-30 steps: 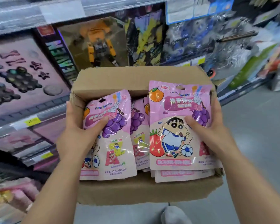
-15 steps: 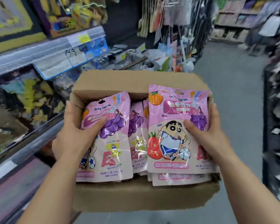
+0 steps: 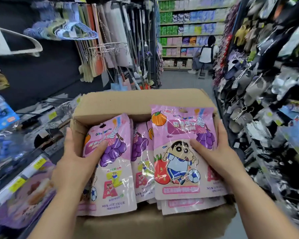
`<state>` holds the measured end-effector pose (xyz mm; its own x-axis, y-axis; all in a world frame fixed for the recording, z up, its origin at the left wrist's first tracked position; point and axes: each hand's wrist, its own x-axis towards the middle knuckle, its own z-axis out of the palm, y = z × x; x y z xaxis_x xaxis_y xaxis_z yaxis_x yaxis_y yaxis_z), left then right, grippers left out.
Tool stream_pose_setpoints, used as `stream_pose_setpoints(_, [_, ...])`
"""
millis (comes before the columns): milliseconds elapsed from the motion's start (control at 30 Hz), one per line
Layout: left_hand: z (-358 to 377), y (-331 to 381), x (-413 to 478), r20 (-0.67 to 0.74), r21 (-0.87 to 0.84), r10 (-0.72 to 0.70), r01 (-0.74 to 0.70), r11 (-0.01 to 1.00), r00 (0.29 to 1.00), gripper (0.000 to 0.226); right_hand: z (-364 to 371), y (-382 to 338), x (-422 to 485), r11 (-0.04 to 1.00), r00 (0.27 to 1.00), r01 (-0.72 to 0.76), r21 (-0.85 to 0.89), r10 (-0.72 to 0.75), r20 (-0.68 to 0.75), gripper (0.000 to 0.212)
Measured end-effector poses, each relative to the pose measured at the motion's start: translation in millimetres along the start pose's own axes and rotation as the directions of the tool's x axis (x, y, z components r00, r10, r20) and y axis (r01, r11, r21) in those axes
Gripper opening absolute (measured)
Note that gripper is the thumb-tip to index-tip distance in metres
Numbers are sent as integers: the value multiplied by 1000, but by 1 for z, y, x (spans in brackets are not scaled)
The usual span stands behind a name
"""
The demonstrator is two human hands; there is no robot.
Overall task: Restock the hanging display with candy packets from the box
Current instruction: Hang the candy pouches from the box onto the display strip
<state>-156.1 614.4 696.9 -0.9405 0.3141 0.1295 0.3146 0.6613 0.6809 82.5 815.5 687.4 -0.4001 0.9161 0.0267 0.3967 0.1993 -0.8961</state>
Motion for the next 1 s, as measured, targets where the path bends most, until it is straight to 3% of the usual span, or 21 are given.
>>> stream_pose_setpoints(267, [84,55,98,122,61,72,-80,995,990,115,14,23,98,993,991,-107,-41,104,-81,106])
stream_pose_setpoints(533, [184,106,264,232,77,130,-151,985,964,110,72,19,244,981,971,-189,-49,179,-155,114])
stream_pose_setpoints(733, [244,166,368,249,-8,228,-234,972,941,114,82,5,353,976,948,-214,-27,201,-248,107])
stream_pose_setpoints(1000, [351,250,470,223,-1,255,-261,965,941,116,70,17,516,980,937,-198,-36,178,-302,100])
